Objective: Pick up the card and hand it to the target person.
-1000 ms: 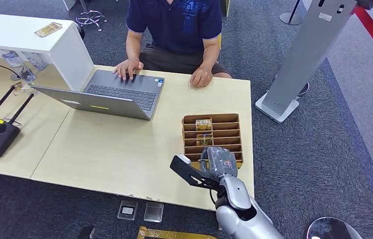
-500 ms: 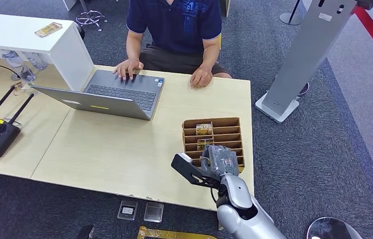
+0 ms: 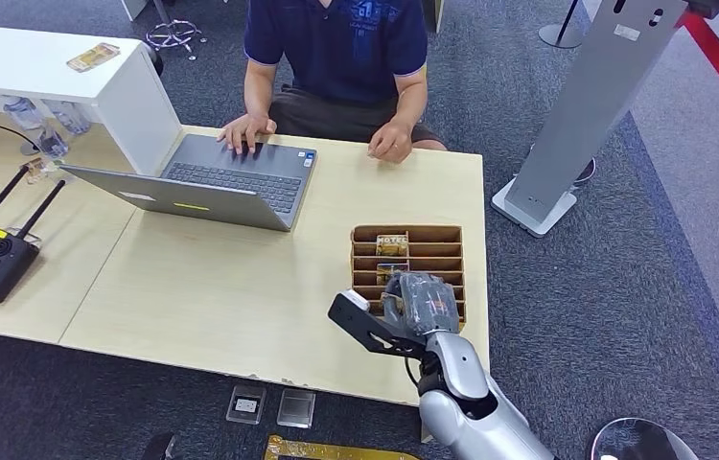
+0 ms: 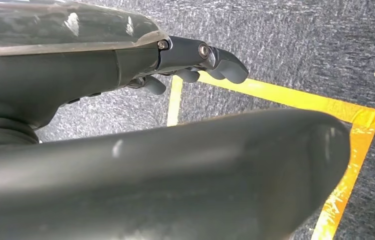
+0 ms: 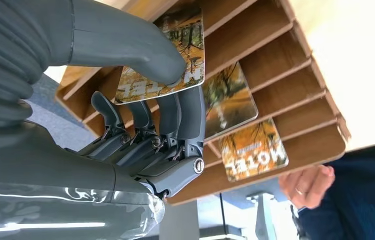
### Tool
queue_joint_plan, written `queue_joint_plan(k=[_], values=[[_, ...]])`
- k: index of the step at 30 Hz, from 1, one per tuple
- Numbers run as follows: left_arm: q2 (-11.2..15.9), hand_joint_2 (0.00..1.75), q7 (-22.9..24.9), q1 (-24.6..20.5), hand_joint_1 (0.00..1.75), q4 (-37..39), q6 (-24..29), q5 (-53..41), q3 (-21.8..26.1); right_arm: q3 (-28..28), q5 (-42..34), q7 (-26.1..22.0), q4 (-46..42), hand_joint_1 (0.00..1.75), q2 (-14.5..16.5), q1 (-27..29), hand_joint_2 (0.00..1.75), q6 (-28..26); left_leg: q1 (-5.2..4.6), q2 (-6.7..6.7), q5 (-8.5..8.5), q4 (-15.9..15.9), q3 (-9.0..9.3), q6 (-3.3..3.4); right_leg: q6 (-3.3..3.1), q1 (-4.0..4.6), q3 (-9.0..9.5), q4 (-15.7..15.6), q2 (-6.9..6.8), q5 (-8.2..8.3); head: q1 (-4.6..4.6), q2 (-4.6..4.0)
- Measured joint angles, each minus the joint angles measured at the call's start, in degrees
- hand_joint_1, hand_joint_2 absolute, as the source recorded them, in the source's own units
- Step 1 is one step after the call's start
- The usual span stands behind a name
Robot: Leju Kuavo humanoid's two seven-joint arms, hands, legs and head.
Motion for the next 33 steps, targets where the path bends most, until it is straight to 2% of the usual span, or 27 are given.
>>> queue_joint_plan(k=[11, 16, 20, 27, 33], values=[[0.0, 0.0, -0.3, 0.1, 0.0, 0.0, -0.4, -1.7, 0.0, -2.5, 6.2, -1.3, -7.6, 1.45, -3.3, 1.4, 1.75, -6.7, 0.0, 0.01, 0.0, 0.0, 0.03, 0.0, 0.0, 0.0, 0.0, 0.0, 0.02, 0.0, 0.06, 0.0], [0.0, 0.0, -0.4, 0.2, 0.0, 0.0, -0.7, -2.4, 0.0, -4.0, 7.0, -4.7, -11.6, 1.45, -4.6, 1.2, 1.75, -8.0, 0.0, 0.01, 0.0, 0.0, 0.01, 0.0, 0.0, 0.0, 0.0, 0.0, 0.01, 0.0, -0.04, 0.0], [0.0, 0.0, -0.8, 0.1, 0.0, 0.0, -1.3, -3.0, 0.0, -4.7, 4.7, -8.4, -11.8, 1.45, -5.0, -2.2, 1.75, -8.0, 0.0, 0.01, 0.0, 0.0, 0.0, 0.0, 0.0, 0.0, 0.02, 0.0, 0.01, 0.01, -0.03, 0.0], [0.0, 0.0, -0.9, -0.1, 0.0, 0.0, -1.5, -3.4, -0.5, -4.4, -0.8, -14.2, -2.1, 1.45, -3.2, -12.4, 1.75, -9.5, 0.0, -0.01, 0.04, 0.0, -0.03, 0.02, 0.01, 0.0, 0.04, 0.0, -0.02, 0.03, 0.05, 0.0], [0.0, 0.0, -0.9, -0.2, 0.0, 0.0, -1.4, -3.4, -0.8, -3.6, -1.2, -15.7, 8.1, 1.45, -0.7, -18.0, 1.75, -11.6, 0.0, -0.04, 0.03, 0.0, -0.1, 0.02, 0.01, 0.0, -0.02, 0.0, -0.03, 0.03, -0.01, 0.0]])
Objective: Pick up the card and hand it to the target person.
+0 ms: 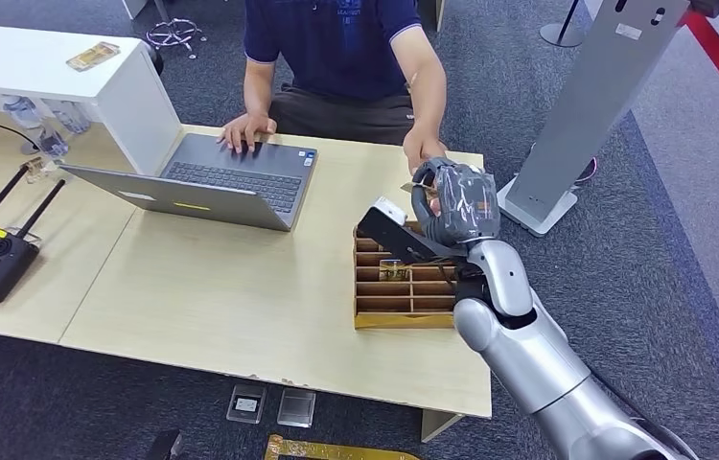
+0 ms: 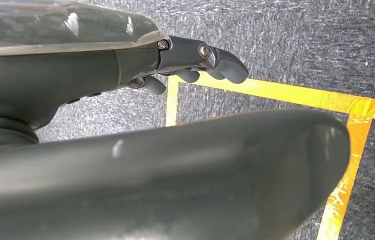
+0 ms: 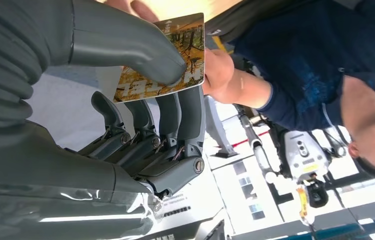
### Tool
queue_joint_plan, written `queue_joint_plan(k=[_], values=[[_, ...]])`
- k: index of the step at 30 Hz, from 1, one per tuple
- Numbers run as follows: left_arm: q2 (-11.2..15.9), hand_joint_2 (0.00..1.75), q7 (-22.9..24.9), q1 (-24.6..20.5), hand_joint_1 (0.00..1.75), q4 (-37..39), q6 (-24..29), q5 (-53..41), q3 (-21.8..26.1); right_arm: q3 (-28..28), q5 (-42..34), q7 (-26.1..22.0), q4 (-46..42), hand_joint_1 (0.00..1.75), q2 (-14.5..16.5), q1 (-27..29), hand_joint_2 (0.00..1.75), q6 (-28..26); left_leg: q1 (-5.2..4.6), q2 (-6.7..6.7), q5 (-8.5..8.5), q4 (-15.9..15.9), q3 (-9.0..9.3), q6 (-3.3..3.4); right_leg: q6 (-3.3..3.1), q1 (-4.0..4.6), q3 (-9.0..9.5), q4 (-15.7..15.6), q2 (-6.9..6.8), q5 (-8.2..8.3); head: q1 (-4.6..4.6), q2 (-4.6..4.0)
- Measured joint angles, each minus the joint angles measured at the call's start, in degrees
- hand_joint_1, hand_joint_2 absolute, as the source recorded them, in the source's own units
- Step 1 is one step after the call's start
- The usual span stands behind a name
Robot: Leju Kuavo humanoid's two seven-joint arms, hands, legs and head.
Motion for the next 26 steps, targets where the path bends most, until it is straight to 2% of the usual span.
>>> queue_joint_plan(k=[9, 13, 26], values=[[0.0, 0.0, 0.5, -0.1, 0.0, 0.0, 0.5, 0.2, -0.4, 1.7, 1.9, -1.4, 13.6, 1.45, 3.6, -4.9, 1.75, -2.4, 0.0, -0.01, 0.0, 0.0, 0.0, 0.0, 0.0, 0.0, 0.0, 0.0, -0.03, 0.0, 0.02, 0.0], [0.0, 0.0, 0.7, -0.1, 0.0, 0.0, 0.5, 0.9, -0.5, 2.5, 2.6, -1.6, 18.0, 0.0, 5.0, -6.2, 1.75, -2.8, 0.0, -0.01, 0.0, 0.0, 0.01, 0.0, 0.0, 0.0, 0.01, 0.0, -0.03, 0.0, 0.05, 0.0], [0.1, 0.0, 1.2, -0.1, 0.0, 0.0, 0.6, 1.9, -0.5, 4.3, 2.3, -2.5, 26.1, 0.0, 8.0, -6.9, 1.75, -3.3, 0.0, 0.0, 0.0, 0.0, 0.02, 0.0, 0.0, 0.0, 0.0, 0.0, -0.02, 0.0, 0.05, 0.0]])
